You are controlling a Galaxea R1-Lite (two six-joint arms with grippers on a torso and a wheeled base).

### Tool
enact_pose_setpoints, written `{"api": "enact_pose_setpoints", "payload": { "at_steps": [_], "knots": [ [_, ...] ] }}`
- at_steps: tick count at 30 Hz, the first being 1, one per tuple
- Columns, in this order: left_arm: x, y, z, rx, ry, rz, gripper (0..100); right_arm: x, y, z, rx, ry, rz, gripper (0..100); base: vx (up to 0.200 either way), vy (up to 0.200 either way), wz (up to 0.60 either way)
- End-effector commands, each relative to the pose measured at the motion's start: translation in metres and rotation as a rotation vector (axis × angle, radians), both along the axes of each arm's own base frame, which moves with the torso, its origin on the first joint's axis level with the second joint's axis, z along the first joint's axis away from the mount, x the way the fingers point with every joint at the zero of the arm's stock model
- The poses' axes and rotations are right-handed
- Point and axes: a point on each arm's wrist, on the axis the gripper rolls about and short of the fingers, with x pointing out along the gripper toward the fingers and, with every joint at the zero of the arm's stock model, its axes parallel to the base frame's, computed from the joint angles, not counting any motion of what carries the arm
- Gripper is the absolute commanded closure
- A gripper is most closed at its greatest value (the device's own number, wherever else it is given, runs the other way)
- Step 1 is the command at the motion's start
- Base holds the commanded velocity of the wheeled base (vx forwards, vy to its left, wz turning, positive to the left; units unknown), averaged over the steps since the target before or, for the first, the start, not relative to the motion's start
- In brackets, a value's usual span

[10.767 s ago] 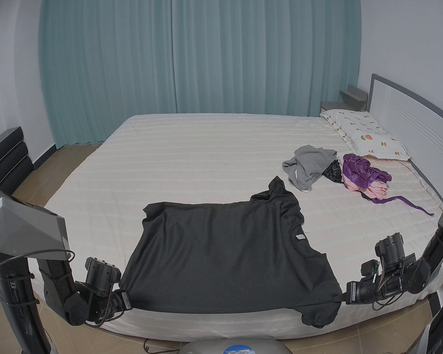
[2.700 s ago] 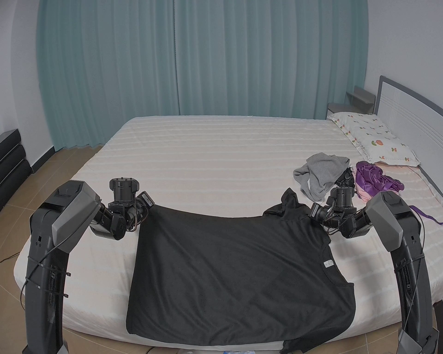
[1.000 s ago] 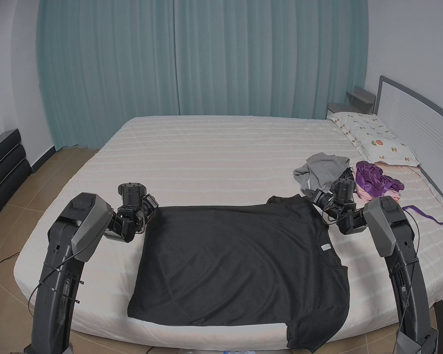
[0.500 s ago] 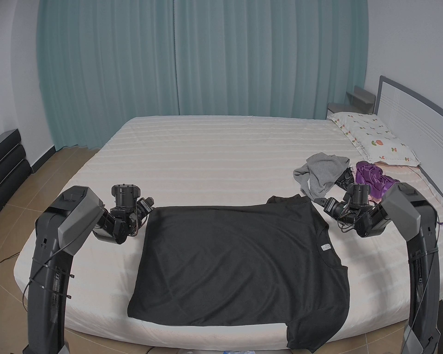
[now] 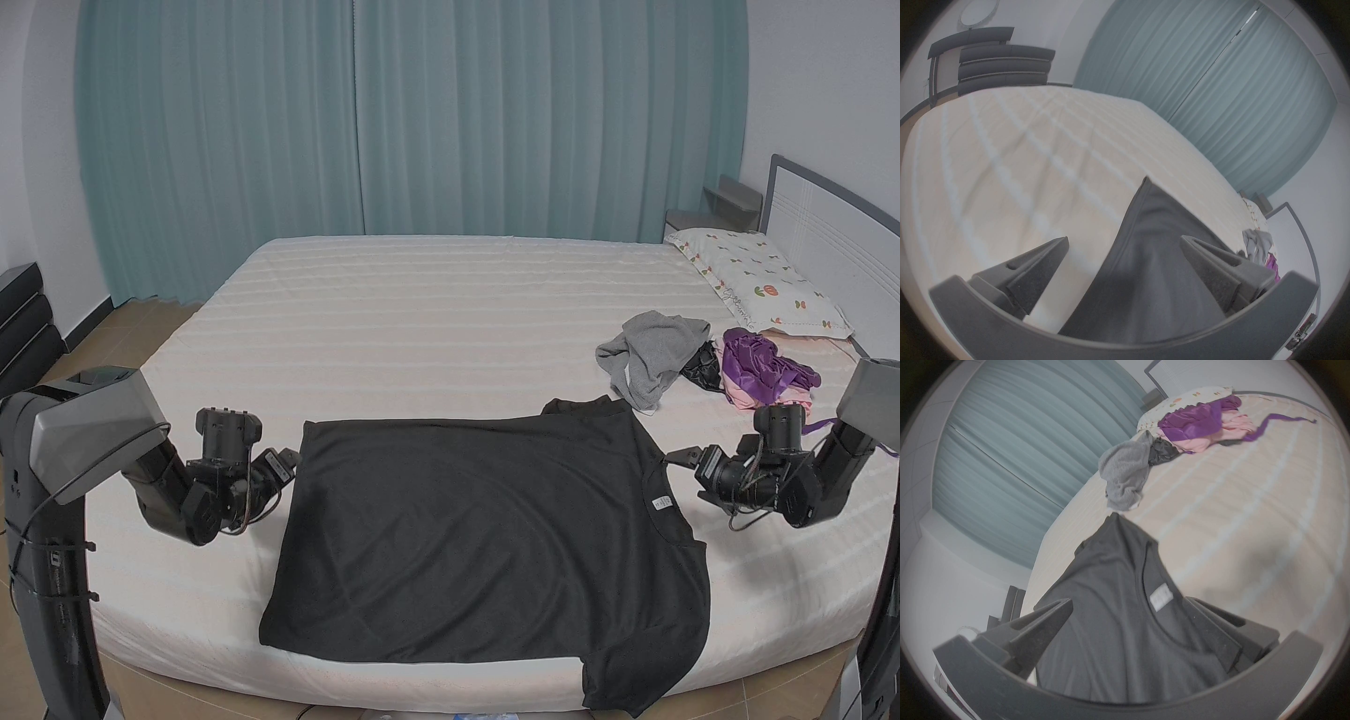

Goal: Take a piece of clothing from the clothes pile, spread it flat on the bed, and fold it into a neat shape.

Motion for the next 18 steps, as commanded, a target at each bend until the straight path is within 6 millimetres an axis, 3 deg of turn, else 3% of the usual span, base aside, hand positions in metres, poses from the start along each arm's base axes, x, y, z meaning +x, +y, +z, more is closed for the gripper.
{"api": "enact_pose_setpoints", "payload": {
  "at_steps": [1,5,14,18],
  "knots": [
    [-0.108,-0.02,0.021,-0.075,0.093,-0.075,0,-0.108,0.009,0.023,0.086,0.049,0.058,0,0.0,0.0,0.0],
    [-0.115,-0.021,0.016,-0.121,0.123,-0.048,0,-0.117,0.009,0.01,0.115,0.073,0.092,0,0.0,0.0,0.0],
    [-0.133,-0.017,0.006,-0.207,0.222,-0.108,0,-0.126,0.009,-0.009,0.121,0.097,0.096,0,-0.2,0.0,0.0],
    [-0.138,-0.016,0.002,-0.208,0.251,-0.109,0,-0.129,0.008,-0.011,0.108,0.069,0.091,0,0.0,0.0,0.0]
  ]
}}
